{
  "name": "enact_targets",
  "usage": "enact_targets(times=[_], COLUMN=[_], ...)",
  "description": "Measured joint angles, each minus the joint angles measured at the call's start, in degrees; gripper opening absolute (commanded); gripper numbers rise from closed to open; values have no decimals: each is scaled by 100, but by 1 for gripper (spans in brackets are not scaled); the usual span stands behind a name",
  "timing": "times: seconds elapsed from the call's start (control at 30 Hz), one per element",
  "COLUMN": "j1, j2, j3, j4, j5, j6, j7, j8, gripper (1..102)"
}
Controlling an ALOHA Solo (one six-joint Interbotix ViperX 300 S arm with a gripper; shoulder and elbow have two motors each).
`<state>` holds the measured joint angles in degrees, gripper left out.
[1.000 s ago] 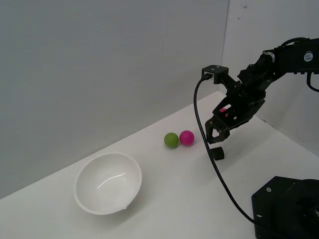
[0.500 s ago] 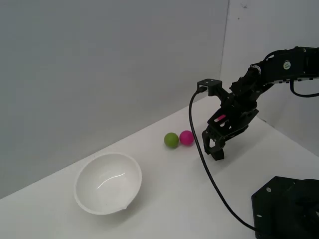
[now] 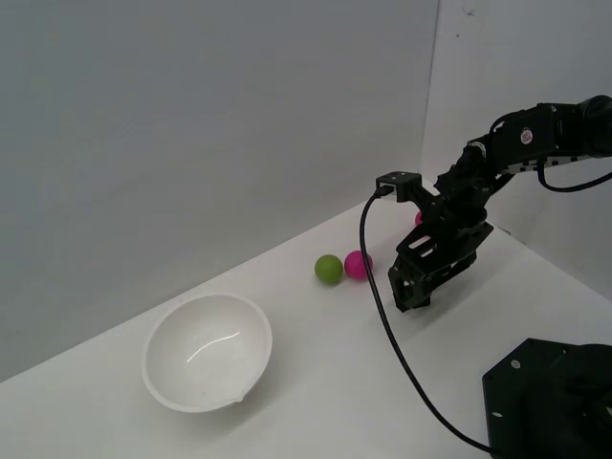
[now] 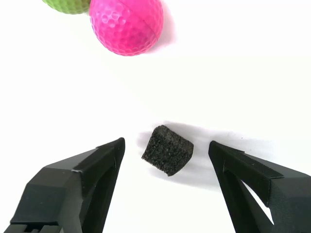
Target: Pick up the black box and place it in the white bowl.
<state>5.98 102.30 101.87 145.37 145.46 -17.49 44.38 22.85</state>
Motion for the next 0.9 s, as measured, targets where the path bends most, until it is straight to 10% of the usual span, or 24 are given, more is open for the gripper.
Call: enact_targets(times=[0.33, 0.67, 0.9], j1=[-9, 35, 26], j2=[-97, -149, -123], j3=[-88, -141, -114], j4=[-35, -35, -26], j5=[-35, -35, -26], j6=[9, 0, 0], j7=[-26, -97, -123], j8=[-9, -9, 0], gripper=[96, 2, 3])
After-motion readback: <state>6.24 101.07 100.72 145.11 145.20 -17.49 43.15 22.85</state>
